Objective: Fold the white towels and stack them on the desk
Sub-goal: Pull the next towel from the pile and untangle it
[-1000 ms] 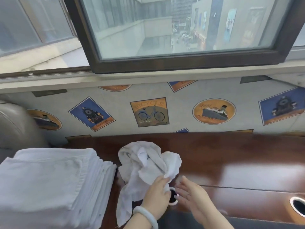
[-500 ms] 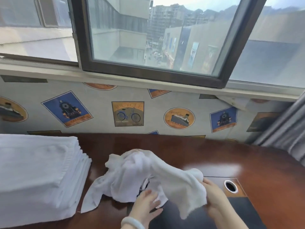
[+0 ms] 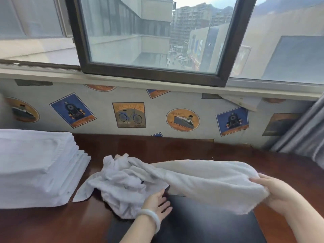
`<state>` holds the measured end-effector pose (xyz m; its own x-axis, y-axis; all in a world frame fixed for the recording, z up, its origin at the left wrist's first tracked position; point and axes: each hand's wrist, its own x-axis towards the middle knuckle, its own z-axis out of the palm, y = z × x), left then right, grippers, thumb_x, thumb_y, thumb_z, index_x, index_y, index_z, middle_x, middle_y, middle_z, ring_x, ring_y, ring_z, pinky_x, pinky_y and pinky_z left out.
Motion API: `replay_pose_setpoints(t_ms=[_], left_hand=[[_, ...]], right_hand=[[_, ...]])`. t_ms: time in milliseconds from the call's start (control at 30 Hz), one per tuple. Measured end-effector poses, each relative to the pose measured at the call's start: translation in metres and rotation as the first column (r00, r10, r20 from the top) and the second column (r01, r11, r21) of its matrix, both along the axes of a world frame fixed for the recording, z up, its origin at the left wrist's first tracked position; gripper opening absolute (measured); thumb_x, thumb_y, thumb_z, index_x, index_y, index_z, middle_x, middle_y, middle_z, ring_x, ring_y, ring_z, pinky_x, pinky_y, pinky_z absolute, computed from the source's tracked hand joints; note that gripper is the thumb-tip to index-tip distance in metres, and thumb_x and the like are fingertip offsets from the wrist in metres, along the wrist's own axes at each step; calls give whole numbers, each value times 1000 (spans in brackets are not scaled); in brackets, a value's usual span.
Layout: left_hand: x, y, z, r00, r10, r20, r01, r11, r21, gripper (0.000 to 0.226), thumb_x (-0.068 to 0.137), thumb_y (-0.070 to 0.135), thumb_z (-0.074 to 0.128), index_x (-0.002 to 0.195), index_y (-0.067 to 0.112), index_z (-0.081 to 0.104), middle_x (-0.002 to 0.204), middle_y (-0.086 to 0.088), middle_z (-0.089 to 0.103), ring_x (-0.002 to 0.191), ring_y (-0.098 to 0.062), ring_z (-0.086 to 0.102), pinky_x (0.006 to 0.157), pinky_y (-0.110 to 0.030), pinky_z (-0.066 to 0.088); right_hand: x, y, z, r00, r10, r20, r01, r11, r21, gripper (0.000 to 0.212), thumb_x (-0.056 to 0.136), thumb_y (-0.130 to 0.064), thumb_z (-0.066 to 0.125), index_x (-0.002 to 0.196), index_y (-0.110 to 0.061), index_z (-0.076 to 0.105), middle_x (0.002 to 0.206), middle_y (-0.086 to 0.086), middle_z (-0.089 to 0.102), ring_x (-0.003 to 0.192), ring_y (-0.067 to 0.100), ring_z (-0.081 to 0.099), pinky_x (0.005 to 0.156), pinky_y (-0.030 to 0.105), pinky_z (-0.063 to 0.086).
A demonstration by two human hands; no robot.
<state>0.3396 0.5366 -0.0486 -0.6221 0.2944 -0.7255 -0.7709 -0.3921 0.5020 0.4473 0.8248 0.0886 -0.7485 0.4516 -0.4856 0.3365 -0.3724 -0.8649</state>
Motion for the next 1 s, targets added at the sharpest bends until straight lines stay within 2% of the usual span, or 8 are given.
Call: replay_pose_setpoints(t_ms=[67, 200, 367, 500, 667, 733, 800, 1000], left_hand=[[13, 24, -12, 1000, -1, 29, 2, 999, -32, 39, 99, 18, 57, 135, 5, 50, 147, -19, 44, 132, -35, 46, 99, -48, 45], [34, 68, -38, 997, -49, 60, 56, 991, -120, 34, 98, 21, 59, 126, 3, 54, 135, -15, 51, 124, -31, 50, 97, -44, 46], [35, 105, -70, 993, -109, 50, 120, 938, -324, 14, 95, 14, 61, 103, 3, 55, 111, -12, 55, 117, -30, 53, 88, -40, 48], [6, 124, -93, 990, -134, -49, 79, 803, -590, 26, 88, 8, 66, 107, 5, 49, 97, -9, 59, 88, -28, 62, 78, -35, 54], [5, 155, -83, 998, -62, -9, 56, 950, -306, 7, 93, -2, 60, 87, 0, 60, 66, -9, 59, 52, -17, 47, 52, -26, 41], [26, 173, -69, 998, -55, -3, 53, 982, -180, 2, 94, -2, 59, 93, -2, 60, 69, -12, 59, 57, -20, 53, 57, -30, 46], [48, 185, -54, 996, -82, -18, 80, 993, -87, 11, 95, 1, 58, 104, -3, 63, 79, -14, 66, 64, -21, 60, 63, -30, 49], [61, 186, -13, 990, 8, -138, 1, 998, 62, 24, 96, 2, 53, 118, 4, 64, 117, -14, 71, 113, -28, 63, 97, -37, 49]], right_hand=[[5, 41, -44, 987, -147, 69, 150, 988, -40, 101, 15, -11, 99, 106, 6, 57, 84, 22, 67, 56, 28, 65, 41, 26, 54], [10, 78, -127, 968, -212, 135, 220, 974, -48, 41, 92, 13, 49, 133, 10, 44, 114, 26, 58, 94, 38, 57, 63, 38, 57], [30, 33, -192, 955, 50, 294, 36, 959, -280, 23, 93, 14, 47, 115, 17, 53, 100, 29, 62, 87, 40, 61, 52, 36, 59], [30, -4, -217, 932, 178, 316, -4, 876, -482, 24, 92, 10, 55, 113, 21, 53, 112, 37, 60, 95, 46, 61, 68, 47, 53], [15, -39, -217, 927, 245, 285, 47, 678, -733, 56, 90, -17, 68, 136, 8, 49, 135, 30, 53, 125, 44, 52, 90, 51, 52], [8, -40, -209, 976, 98, 195, 104, 581, -807, 45, 97, -34, 57, 134, -8, 58, 133, 18, 60, 128, 36, 53, 102, 50, 45], [5, -27, -208, 987, -125, 103, 156, 556, -816, 39, 98, -27, 51, 131, -7, 58, 118, 17, 68, 100, 33, 68, 81, 48, 53], [21, 31, -169, 938, -340, -67, 157, 589, -793, 86, 38, -7, 97, 116, -2, 61, 113, 12, 68, 93, 23, 65, 69, 30, 54]])
